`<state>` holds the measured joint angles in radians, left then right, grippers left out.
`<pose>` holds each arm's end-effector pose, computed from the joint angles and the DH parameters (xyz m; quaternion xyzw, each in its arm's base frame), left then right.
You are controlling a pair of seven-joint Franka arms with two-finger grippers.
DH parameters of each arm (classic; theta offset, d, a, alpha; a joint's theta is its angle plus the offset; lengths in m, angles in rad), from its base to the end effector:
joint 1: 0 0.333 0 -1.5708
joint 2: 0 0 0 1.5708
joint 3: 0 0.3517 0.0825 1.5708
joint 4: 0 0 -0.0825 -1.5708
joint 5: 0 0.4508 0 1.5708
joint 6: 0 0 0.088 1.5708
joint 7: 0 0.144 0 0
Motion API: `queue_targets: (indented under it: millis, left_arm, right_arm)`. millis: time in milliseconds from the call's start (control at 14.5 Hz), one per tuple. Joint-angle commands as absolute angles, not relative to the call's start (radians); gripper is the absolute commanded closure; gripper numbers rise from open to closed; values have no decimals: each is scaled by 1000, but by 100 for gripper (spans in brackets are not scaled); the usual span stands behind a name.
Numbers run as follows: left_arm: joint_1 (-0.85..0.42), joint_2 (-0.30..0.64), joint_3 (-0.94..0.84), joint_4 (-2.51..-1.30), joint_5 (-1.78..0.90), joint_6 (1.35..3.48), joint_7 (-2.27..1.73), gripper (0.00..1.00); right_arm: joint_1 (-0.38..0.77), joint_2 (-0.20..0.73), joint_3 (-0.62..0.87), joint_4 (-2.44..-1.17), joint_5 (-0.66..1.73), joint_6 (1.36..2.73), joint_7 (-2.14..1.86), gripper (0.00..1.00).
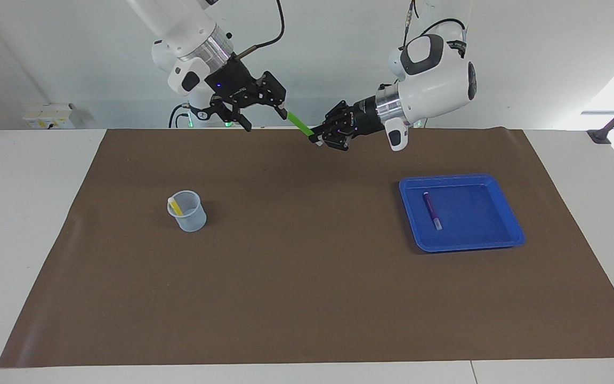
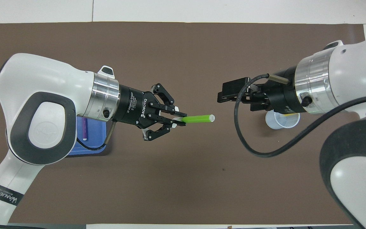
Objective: Transfer and insert pens with both arms
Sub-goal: 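Grasp the green pen with the right gripper and open the left gripper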
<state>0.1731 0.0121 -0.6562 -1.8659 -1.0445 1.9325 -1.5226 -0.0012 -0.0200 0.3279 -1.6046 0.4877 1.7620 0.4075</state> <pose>0.5367 -0.3809 0.5384 0.6693 0.5711 -0.3871 0.2756 0.5867 0.2626 0.6498 -0.9656 0.0636 0.0052 0.2520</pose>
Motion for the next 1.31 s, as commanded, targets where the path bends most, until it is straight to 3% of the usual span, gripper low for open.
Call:
queue_targets:
  millis: [0, 689, 896, 1103, 1240]
  left_arm:
    - [164, -28, -649, -1904, -1078, 1960, -1531, 100]
    - [150, -38, -649, -1930, -1144, 2022, -1529, 100]
    - [150, -40, -649, -1934, -1154, 2031, -1531, 100]
    - [150, -43, -649, -1934, -1163, 2037, -1529, 100]
    - [150, -43, -649, -1936, -1167, 2042, -1529, 100]
  right_arm:
    - [-3, -28, 344, -1632, 499, 1784, 407, 0]
    - [9, -28, 379, -1638, 495, 1825, 385, 3]
    - [9, -28, 380, -1638, 495, 1825, 387, 25]
    - [9, -29, 380, -1638, 495, 1812, 387, 55]
    - [9, -29, 379, -1638, 495, 1812, 390, 84]
